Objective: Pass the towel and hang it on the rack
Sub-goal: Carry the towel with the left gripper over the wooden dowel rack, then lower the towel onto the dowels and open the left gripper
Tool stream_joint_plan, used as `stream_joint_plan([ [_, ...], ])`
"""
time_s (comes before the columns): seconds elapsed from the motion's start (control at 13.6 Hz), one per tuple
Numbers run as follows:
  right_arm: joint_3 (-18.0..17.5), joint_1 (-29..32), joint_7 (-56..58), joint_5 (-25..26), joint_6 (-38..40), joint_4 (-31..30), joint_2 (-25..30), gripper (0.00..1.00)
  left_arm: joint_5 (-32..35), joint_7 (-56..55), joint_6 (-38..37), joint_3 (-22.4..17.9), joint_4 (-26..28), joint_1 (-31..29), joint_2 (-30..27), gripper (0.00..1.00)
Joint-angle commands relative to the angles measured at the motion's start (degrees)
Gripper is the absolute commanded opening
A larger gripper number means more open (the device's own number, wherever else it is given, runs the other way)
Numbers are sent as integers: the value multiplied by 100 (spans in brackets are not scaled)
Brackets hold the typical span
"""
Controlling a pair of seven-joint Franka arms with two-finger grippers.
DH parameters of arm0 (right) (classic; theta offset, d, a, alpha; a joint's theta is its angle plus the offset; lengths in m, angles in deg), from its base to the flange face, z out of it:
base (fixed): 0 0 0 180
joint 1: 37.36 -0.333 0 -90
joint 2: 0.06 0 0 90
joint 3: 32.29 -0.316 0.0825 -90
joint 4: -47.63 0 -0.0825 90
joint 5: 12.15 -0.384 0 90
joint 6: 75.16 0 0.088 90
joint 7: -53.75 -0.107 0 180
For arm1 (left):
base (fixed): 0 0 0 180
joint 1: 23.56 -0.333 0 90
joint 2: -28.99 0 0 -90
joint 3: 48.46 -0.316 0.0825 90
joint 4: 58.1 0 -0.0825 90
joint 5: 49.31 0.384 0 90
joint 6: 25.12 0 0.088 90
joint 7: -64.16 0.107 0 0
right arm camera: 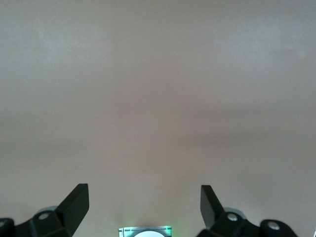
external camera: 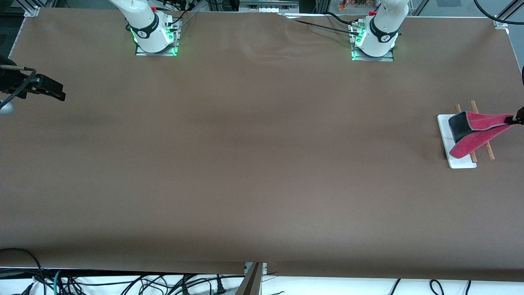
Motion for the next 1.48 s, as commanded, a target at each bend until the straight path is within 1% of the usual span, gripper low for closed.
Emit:
stream_joint_plan([
  [0.0,-113,108,66,32,-77,-42,42,100,139,822,242,-45,-351,-257,460,0],
  [0.07,-122,108,66,41,-68,-42,50,100,131,999,356,-63,-361,-336,575,7],
  [0.15,-113,108,66,41,-51,-42,51,100,130,1027,410,-72,-352,-363,655,38],
  [0.22,-87,125,66,32,-50,-42,42,100,130,1019,410,-72,-352,-372,708,62],
  [0.3,-78,134,66,32,-50,-42,42,100,78,1019,428,-80,-352,-398,760,100],
  [0.44,-78,134,66,41,-59,-42,42,100,51,975,419,-81,-422,-469,770,100],
  [0.81,-87,108,66,32,-77,-42,42,100,-1,905,366,-28,-825,-460,682,100],
  [0.89,-95,108,66,32,-85,-42,42,100,-1,652,314,7,-966,-381,595,100],
  [1.03,-95,108,66,32,-103,-42,42,100,42,-137,33,7,-1072,13,384,100],
  [1.25,-122,99,74,32,-103,-33,42,100,95,-1569,-388,7,-1090,689,-3,100],
  [1.4,-113,99,66,32,-103,-33,50,100,104,-2414,-504,25,-1090,1024,-249,100],
])
